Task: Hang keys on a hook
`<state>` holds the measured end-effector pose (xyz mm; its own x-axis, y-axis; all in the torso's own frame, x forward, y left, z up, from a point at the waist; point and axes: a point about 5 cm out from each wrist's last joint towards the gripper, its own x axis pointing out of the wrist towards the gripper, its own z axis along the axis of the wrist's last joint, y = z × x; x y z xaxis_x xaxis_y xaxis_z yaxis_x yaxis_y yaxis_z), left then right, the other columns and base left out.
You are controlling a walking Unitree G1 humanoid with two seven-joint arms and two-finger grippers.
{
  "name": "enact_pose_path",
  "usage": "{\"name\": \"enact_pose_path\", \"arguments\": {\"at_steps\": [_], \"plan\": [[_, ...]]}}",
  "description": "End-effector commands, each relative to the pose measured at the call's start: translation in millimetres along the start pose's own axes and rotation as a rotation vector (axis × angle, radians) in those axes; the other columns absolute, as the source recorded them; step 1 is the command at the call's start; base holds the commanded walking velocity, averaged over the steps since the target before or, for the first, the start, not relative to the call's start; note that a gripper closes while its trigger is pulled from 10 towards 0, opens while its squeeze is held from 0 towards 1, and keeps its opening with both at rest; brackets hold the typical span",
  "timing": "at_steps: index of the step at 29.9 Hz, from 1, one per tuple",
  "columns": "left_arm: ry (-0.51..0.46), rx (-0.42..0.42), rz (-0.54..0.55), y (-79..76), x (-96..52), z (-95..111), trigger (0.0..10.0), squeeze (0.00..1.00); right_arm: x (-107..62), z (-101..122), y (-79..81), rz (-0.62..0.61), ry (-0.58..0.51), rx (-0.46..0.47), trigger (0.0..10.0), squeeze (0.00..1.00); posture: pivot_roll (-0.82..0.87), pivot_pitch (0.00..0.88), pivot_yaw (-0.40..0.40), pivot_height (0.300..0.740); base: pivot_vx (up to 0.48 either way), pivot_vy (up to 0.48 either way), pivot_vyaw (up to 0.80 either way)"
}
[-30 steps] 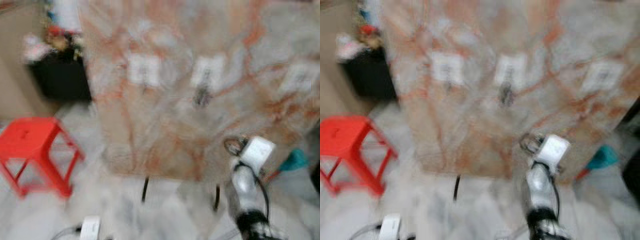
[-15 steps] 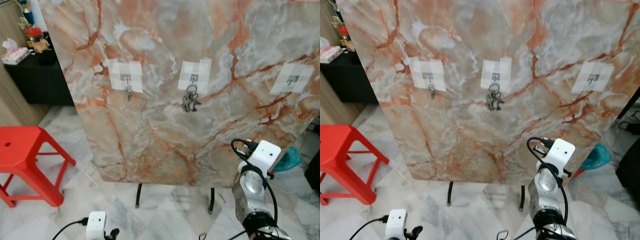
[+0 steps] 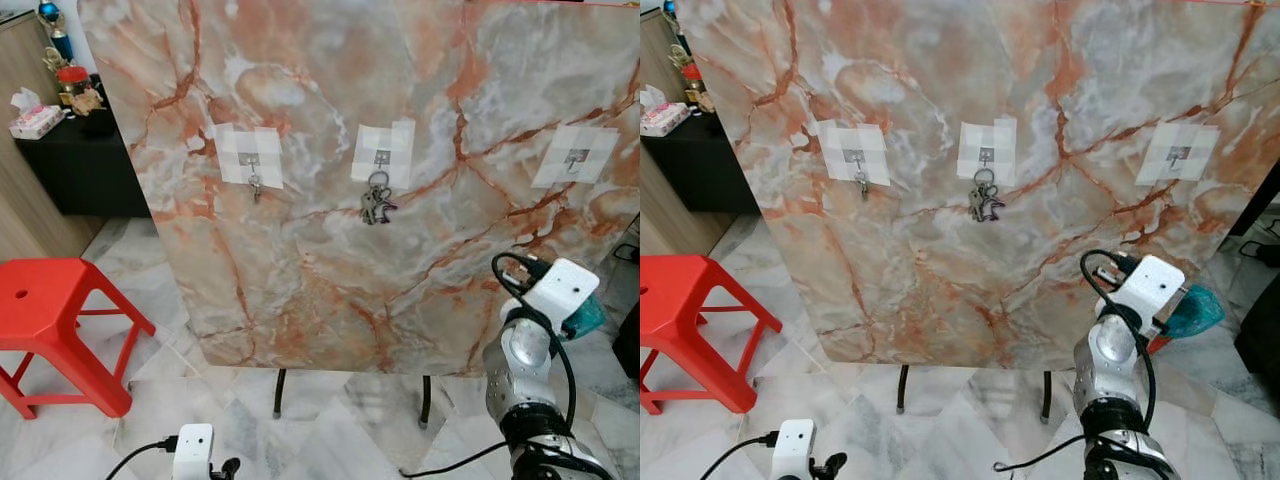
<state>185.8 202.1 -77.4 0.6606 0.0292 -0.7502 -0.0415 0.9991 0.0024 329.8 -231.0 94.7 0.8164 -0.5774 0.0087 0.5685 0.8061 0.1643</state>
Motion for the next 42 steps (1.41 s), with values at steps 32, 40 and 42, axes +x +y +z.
{"name": "enact_pose_path", "arguments": {"at_steps": [32,40,42], "plan": [[0.018,0.037,-0.005,1.6,-1.3,-4.3,10.0,0.00,-0.7,19.6,23.2,0.083,-0.098,-0.067,10.0,0.00,0.02,0.000,-0.034,0.740,0.000,-0.193,0.00],[0.018,0.032,0.002,0.9,-1.6,-5.7,10.0,0.00,-1.4,19.4,24.9,0.089,-0.097,-0.069,10.0,0.00,0.03,0.000,-0.037,0.740,0.000,-0.108,0.00],[0.018,0.029,0.002,1.0,-1.7,-5.8,10.0,0.00,-1.4,19.2,25.4,0.088,-0.095,-0.072,10.0,0.00,0.03,0.000,-0.037,0.740,0.000,0.000,0.00]]}}
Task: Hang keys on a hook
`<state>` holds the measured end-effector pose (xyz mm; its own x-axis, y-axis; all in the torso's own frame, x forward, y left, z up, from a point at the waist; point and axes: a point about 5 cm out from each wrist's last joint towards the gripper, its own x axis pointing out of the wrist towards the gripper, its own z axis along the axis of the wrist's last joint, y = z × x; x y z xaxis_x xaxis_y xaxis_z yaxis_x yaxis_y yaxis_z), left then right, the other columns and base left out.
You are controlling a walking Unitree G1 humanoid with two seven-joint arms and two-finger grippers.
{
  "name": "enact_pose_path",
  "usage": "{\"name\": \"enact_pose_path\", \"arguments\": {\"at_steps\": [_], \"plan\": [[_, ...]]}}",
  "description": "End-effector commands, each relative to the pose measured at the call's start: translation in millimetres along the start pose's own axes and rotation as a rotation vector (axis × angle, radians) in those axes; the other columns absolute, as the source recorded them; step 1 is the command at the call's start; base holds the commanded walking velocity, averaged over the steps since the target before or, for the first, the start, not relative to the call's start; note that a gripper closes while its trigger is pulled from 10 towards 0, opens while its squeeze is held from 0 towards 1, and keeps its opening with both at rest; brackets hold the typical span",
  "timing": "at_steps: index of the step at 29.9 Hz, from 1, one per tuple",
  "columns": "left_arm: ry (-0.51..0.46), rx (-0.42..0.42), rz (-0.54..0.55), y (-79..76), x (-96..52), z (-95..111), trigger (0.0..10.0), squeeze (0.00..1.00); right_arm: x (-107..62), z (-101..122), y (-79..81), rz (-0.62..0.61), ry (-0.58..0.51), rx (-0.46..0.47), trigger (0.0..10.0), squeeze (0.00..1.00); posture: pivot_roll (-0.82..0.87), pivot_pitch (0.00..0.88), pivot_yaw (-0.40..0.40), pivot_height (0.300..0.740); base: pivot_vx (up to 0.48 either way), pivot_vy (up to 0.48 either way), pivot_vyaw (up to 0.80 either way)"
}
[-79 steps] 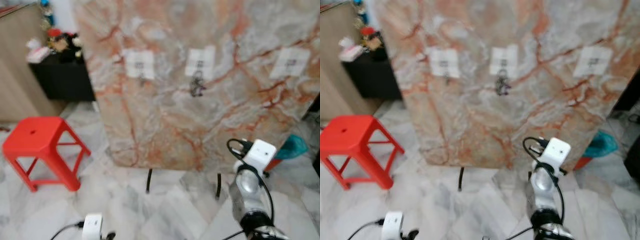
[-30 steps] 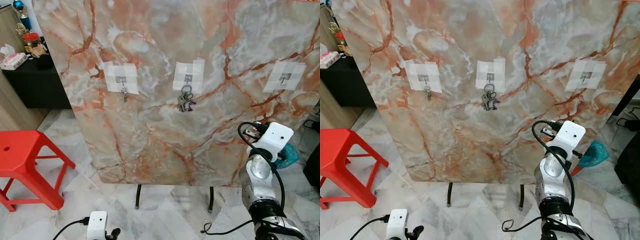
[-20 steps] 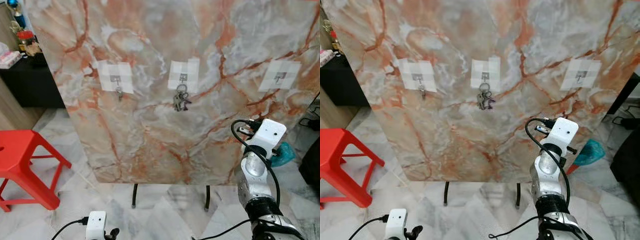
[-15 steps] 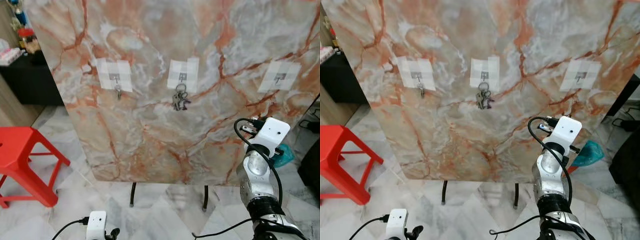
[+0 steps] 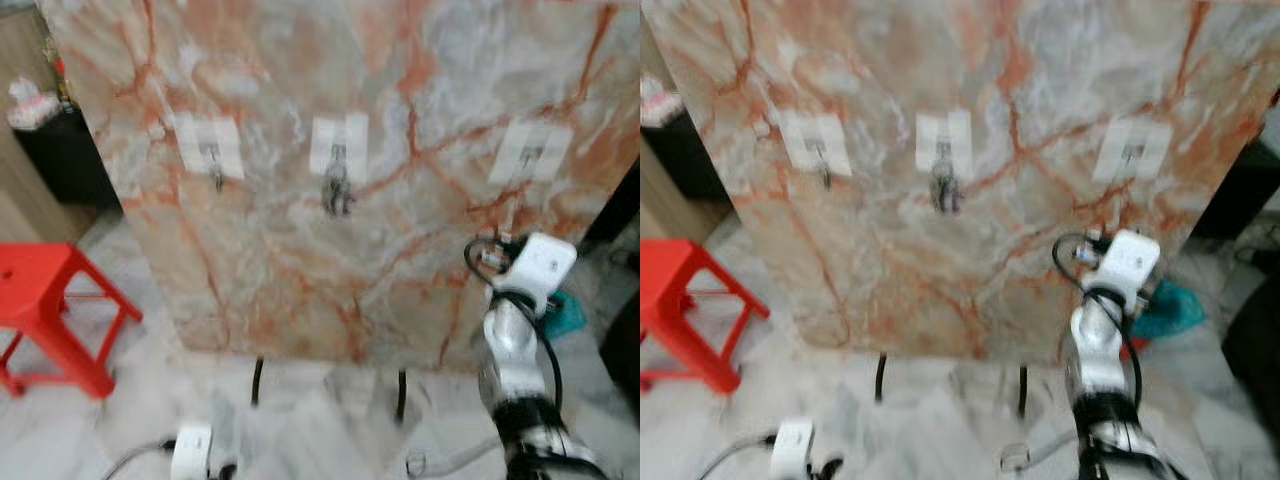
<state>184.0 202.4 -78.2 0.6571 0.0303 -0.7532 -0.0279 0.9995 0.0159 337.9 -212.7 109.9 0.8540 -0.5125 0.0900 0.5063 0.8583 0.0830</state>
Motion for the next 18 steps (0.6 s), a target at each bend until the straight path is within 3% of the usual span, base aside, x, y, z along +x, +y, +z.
{"name": "enact_pose_path", "arguments": {"at_steps": [1,12,15,18], "plan": [[0.013,0.010,0.002,0.8,-1.0,-3.8,10.0,0.00,3.2,7.5,3.4,0.003,-0.024,0.006,10.0,0.00,0.03,0.000,-0.037,0.740,0.000,0.000,0.00],[0.005,0.002,0.012,1.4,-0.8,-2.4,10.0,0.00,5.5,10.1,4.6,-0.010,-0.022,-0.005,10.0,0.00,0.02,0.000,-0.040,0.740,0.000,0.000,0.00],[0.001,0.002,0.021,2.4,-0.7,-1.7,10.0,0.00,7.5,11.5,3.0,-0.045,-0.030,-0.038,10.0,0.00,0.03,0.000,-0.042,0.740,0.000,0.000,0.00],[-0.005,-0.003,0.028,4.4,-0.7,-0.1,10.0,0.00,9.2,17.5,10.6,-0.004,-0.078,-0.115,10.0,0.00,0.03,0.000,-0.043,0.740,0.000,0.000,0.00]]}}
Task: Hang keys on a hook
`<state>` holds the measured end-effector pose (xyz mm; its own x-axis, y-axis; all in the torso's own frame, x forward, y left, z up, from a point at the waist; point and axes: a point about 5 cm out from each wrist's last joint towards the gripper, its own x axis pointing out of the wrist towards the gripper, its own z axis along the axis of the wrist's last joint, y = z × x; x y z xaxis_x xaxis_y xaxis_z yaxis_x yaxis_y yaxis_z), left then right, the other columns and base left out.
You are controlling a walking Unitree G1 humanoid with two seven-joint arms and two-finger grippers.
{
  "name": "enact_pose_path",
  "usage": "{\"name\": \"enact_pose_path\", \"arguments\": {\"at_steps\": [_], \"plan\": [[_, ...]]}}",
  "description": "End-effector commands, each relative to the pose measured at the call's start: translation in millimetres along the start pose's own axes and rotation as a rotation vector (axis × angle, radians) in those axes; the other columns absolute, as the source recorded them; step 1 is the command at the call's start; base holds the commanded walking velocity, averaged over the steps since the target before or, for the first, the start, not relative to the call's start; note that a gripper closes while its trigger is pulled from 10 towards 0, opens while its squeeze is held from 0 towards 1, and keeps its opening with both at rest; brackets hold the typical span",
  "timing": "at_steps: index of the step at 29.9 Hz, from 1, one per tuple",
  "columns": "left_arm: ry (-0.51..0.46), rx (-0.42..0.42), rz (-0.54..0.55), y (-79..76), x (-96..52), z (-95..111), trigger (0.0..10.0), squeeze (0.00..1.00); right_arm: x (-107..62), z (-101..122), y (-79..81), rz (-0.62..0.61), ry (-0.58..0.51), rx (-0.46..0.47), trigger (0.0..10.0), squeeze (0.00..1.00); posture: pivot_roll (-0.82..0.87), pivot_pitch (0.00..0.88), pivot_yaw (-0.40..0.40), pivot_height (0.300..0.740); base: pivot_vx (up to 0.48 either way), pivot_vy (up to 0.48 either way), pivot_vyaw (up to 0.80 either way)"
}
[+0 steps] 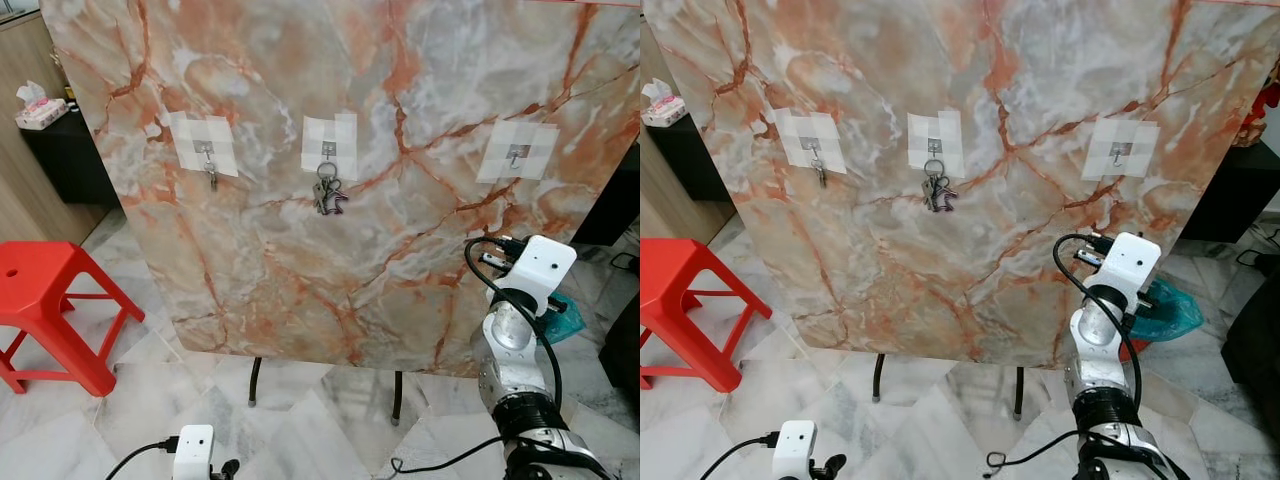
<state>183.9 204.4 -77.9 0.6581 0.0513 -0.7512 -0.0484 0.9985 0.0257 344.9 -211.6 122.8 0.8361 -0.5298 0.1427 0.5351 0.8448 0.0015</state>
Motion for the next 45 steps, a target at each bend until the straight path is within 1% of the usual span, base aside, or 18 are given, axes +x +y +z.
{"name": "enact_pose_path", "arguments": {"at_steps": [1,2,3,5,8,12,13,18,20,22,24,26,32,37,38,39,43,45], "plan": [[-0.004,0.006,0.007,2.6,-0.3,0.2,10.0,0.00,2.2,9.9,10.3,0.058,-0.058,-0.053,10.0,0.00,0.03,0.000,-0.044,0.740,0.000,0.000,0.00],[-0.004,0.006,0.008,2.6,-0.3,0.3,10.0,0.00,1.9,11.4,12.1,0.071,-0.070,-0.060,10.0,0.00,0.03,0.000,-0.044,0.740,0.000,0.000,0.00],[-0.005,0.006,0.008,2.7,-0.3,0.4,10.0,0.00,1.4,14.9,14.2,0.081,-0.109,-0.104,10.0,0.00,0.03,0.000,-0.044,0.740,0.000,0.000,0.00],[-0.005,0.006,0.009,2.7,-0.4,0.1,10.0,0.00,0.4,18.0,14.4,0.068,-0.146,-0.136,10.0,0.00,0.03,0.000,-0.044,0.740,0.000,0.000,0.00],[-0.004,0.006,0.010,2.5,-0.4,-0.1,10.0,0.00,0.0,19.2,13.8,0.049,-0.168,-0.175,10.0,0.00,0.03,0.000,-0.045,0.740,0.000,0.000,0.00],[-0.005,0.004,0.012,2.5,-0.4,0.1,10.0,0.00,0.5,22.3,9.8,0.006,-0.214,-0.228,10.0,0.00,0.04,0.000,-0.045,0.740,0.000,0.000,0.00],[-0.006,0.004,0.012,2.5,-0.3,0.4,10.0,0.00,1.5,23.8,6.0,-0.026,-0.232,-0.252,10.0,0.00,0.04,0.000,-0.048,0.740,0.000,0.000,0.00],[-0.006,0.003,0.012,2.3,-0.2,0.6,10.0,0.00,3.2,22.0,-0.4,-0.063,-0.221,-0.256,10.0,0.00,0.03,0.000,-0.048,0.740,0.000,0.000,0.00],[-0.006,0.002,0.012,2.3,-0.2,0.7,10.0,0.00,3.9,17.9,-4.5,-0.088,-0.201,-0.286,10.0,0.00,0.03,0.000,-0.048,0.740,0.000,0.000,0.00],[-0.007,0.001,0.012,2.2,-0.1,0.8,10.0,0.00,3.7,14.9,-7.8,-0.095,-0.206,-0.332,10.0,0.00,0.03,0.000,-0.048,0.740,0.000,0.000,0.00],[-0.007,0.001,0.012,2.1,-0.1,0.8,10.0,0.00,2.4,13.6,-9.6,-0.088,-0.240,-0.398,10.0,0.00,0.03,0.000,-0.048,0.740,0.000,0.000,0.00],[-0.007,0.003,0.011,2.3,-0.1,1.0,10.0,0.00,-0.2,13.3,-8.5,-0.059,-0.282,-0.436,10.0,0.00,0.03,0.000,-0.050,0.740,0.000,0.000,0.00],[-0.006,0.003,0.009,2.2,-0.2,0.6,10.0,0.00,-3.4,7.4,-12.5,-0.064,-0.259,-0.443,10.0,0.00,0.03,0.000,-0.051,0.740,0.000,0.000,0.00],[-0.004,0.000,0.006,1.4,-0.2,0.0,10.0,0.00,-3.6,6.4,-13.4,-0.065,-0.250,-0.429,10.0,0.00,0.03,0.000,-0.050,0.740,0.000,0.000,0.00],[-0.005,-0.002,0.006,1.5,-0.2,0.0,10.0,0.00,-4.4,2.6,-15.2,-0.082,-0.197,-0.364,10.0,0.00,0.03,0.000,-0.051,0.740,0.000,0.000,0.00],[-0.005,-0.002,0.006,1.5,-0.2,0.1,10.0,0.00,-4.7,1.3,-15.7,-0.088,-0.178,-0.341,10.0,0.00,0.03,0.000,-0.051,0.740,0.000,0.000,0.00],[-0.005,-0.006,0.007,1.6,-0.3,0.1,10.0,0.00,-7.3,-7.0,-15.4,-0.078,-0.079,-0.193,10.0,0.00,0.03,0.000,-0.053,0.740,0.000,0.000,0.00],[-0.005,-0.008,0.006,1.6,-0.3,0.0,10.0,0.00,-9.0,-16.0,-19.5,-0.123,0.024,-0.071,10.0,0.00,0.04,0.000,-0.053,0.740,0.000,0.000,0.00]]}}
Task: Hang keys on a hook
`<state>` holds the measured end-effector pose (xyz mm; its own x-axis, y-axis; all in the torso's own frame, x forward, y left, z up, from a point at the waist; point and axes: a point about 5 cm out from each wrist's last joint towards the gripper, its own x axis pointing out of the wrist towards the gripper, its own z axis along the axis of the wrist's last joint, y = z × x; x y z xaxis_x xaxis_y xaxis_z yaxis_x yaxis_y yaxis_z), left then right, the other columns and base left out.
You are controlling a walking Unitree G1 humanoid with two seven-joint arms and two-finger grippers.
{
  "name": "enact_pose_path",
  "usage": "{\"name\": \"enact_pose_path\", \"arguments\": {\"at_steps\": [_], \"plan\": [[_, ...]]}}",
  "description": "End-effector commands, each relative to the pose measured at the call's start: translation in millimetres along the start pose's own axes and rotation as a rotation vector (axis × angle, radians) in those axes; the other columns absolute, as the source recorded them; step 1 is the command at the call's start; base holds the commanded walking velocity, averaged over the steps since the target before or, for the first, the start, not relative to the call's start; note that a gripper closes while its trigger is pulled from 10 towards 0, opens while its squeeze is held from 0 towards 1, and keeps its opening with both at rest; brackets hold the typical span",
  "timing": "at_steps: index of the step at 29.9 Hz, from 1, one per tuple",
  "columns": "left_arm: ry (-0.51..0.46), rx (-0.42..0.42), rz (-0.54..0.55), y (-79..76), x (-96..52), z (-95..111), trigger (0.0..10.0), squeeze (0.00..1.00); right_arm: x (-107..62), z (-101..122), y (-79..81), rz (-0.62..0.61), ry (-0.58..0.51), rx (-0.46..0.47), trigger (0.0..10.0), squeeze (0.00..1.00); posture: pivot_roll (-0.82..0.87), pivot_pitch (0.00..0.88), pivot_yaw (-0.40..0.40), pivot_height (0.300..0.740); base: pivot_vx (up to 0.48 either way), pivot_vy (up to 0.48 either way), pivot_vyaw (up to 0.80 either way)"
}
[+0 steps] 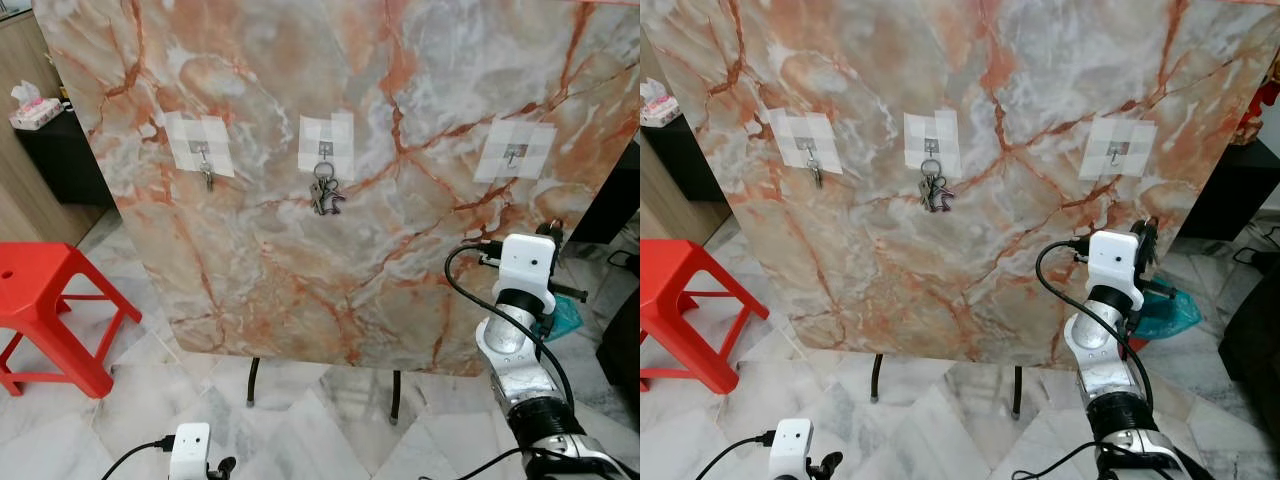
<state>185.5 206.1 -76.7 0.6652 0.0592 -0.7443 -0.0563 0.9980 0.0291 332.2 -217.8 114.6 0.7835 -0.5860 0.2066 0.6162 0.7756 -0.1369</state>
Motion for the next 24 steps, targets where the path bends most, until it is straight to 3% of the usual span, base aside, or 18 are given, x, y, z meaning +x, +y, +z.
{"name": "enact_pose_path", "arguments": {"at_steps": [1,8,17,24], "plan": [[0.005,-0.004,-0.001,0.0,-0.5,-1.9,10.0,0.00,-1.5,-14.4,-7.8,-0.059,0.134,0.123,10.0,0.00,0.03,0.000,-0.053,0.740,0.000,0.000,0.00],[0.005,-0.002,-0.002,0.3,-0.4,-1.6,10.0,0.00,-6.5,-24.8,-6.8,-0.086,0.257,0.297,10.0,0.00,0.04,0.000,-0.050,0.740,0.000,0.000,0.00],[0.004,-0.004,-0.001,0.2,-0.5,-2.0,10.0,0.00,-4.8,-20.0,-3.7,-0.044,0.215,0.269,10.0,0.00,0.04,0.000,-0.052,0.740,0.000,0.000,0.00],[0.003,-0.007,-0.002,0.1,-0.4,-1.6,10.0,0.00,-6.2,-26.1,-6.4,-0.057,0.252,0.254,10.0,0.00,0.04,0.000,-0.052,0.740,0.258,0.000,0.00]]}}
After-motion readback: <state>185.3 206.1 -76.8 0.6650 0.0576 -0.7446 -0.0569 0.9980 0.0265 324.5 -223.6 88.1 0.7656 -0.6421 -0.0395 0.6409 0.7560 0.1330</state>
